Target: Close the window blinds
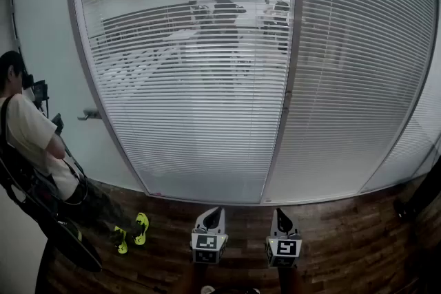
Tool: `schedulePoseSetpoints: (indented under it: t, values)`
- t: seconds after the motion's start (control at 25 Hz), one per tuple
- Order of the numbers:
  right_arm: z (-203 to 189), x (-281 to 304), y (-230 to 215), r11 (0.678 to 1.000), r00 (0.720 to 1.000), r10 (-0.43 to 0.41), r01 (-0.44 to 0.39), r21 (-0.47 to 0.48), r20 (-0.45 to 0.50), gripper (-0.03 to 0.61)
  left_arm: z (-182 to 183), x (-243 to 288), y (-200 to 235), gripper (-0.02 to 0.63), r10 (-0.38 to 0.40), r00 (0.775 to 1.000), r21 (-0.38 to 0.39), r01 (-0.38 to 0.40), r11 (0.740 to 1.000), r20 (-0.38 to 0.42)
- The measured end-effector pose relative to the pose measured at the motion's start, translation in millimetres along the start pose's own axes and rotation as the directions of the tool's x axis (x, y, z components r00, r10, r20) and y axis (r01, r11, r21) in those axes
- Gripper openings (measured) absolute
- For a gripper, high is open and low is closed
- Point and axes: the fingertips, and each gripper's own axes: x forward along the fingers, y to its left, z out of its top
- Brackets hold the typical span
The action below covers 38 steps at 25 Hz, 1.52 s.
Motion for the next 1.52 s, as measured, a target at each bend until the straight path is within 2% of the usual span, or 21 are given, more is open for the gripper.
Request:
schedulePoseSetpoints:
  t: [0.36,0.64,0.8,0.96,1.28,1.52]
  values:
    - [8.6,2.0,11.1,0.999,1.0,0.004,-0.004,-0.031,0.0,0.0,9.6,-3.7,-15.4,0.002,-0.074,0.997,0.018,0.075,0.997,-0.025]
    - [1.3,4.7,14.5,0.999,1.0,-0.002,0.001,-0.038,-0.016,0.0,11.5,-0.7,-12.7,0.002,-0.072,0.997,0.027,0.072,0.997,0.004]
    - [-2.6,5.0,15.1,1.0,1.0,0.007,-0.007,-0.004,-0.012,0.0,8.6,0.1,-9.8,0.002,-0.072,0.997,0.031,0.072,0.997,0.013]
    - [-2.3,6.4,16.8,1.0,1.0,-0.002,0.002,-0.011,-0.016,0.002,8.9,-3.3,-10.8,0.002,-0.092,0.996,0.009,0.092,0.996,-0.02]
    - [-3.8,8.4,23.3,1.0,0.999,-0.027,0.026,-0.009,-0.042,0.002,8.9,-12.7,7.9,0.002,-0.064,0.998,0.054,0.063,0.997,0.013]
    - [-5.5,14.9,24.0,0.999,0.998,-0.046,0.046,-0.006,-0.045,0.002,9.6,-11.2,21.8,0.002,-0.072,0.997,0.055,0.071,0.996,0.014]
